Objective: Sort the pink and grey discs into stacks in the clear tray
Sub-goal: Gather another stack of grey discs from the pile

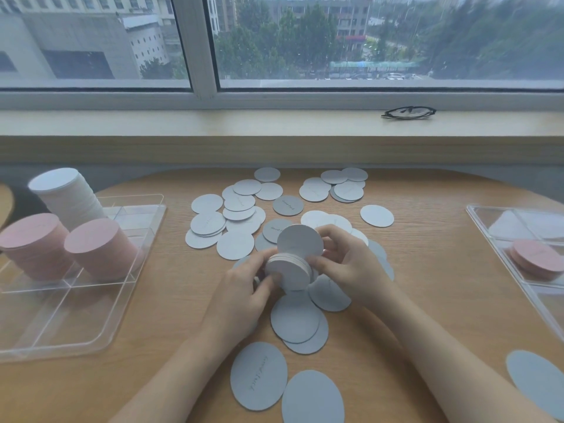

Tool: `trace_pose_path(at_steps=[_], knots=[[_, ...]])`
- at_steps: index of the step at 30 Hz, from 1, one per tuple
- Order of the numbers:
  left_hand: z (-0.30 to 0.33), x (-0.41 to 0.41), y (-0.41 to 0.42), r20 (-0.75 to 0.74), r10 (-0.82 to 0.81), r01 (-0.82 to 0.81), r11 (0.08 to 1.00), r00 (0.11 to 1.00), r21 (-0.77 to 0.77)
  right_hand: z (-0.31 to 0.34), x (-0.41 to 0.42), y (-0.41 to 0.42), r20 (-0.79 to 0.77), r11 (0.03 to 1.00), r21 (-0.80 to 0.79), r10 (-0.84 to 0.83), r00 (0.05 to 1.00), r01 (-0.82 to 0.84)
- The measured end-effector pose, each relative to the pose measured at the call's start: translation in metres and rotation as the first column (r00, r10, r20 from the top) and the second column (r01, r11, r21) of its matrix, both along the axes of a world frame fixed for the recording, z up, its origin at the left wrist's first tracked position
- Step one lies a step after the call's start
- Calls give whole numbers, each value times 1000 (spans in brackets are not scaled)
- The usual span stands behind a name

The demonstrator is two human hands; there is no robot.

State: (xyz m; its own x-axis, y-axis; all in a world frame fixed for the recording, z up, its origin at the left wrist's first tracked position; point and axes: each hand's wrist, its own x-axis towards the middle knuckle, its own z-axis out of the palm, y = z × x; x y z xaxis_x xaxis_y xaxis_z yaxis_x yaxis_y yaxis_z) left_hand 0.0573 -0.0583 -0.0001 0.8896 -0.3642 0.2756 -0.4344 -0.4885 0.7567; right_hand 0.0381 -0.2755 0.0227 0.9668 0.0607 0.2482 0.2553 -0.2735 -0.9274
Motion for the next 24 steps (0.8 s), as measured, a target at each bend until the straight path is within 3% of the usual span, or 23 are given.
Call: trace_pose_path(at_steps=[2, 7, 12, 18, 21, 24], knots=[[1, -1, -1, 4, -3, 3, 1000, 1000, -1, 1, -1, 0, -5, 999, -36, 8, 1000, -9], [4, -3, -1, -11, 36, -36, 997, 999, -63, 2, -3, 0, 58, 941, -336, -33, 998, 51], [1, -1, -1, 29, 37, -35, 997, 999, -75, -4, 0, 8, 76, 800, -600, 54, 996, 3], [0, 0, -2, 63, -47, 44, 998, 997, 40, -5, 0, 13, 94, 785, -619, 105, 990, -25], [3, -2, -2, 52, -32, 32, 999, 998, 1, -2, 0, 9, 83, 795, -604, 136, 987, -58], [4, -4, -2, 33, -11, 12, 1000, 999, -25, 1, 6, -8, 150, 827, -549, -44, 988, 120]])
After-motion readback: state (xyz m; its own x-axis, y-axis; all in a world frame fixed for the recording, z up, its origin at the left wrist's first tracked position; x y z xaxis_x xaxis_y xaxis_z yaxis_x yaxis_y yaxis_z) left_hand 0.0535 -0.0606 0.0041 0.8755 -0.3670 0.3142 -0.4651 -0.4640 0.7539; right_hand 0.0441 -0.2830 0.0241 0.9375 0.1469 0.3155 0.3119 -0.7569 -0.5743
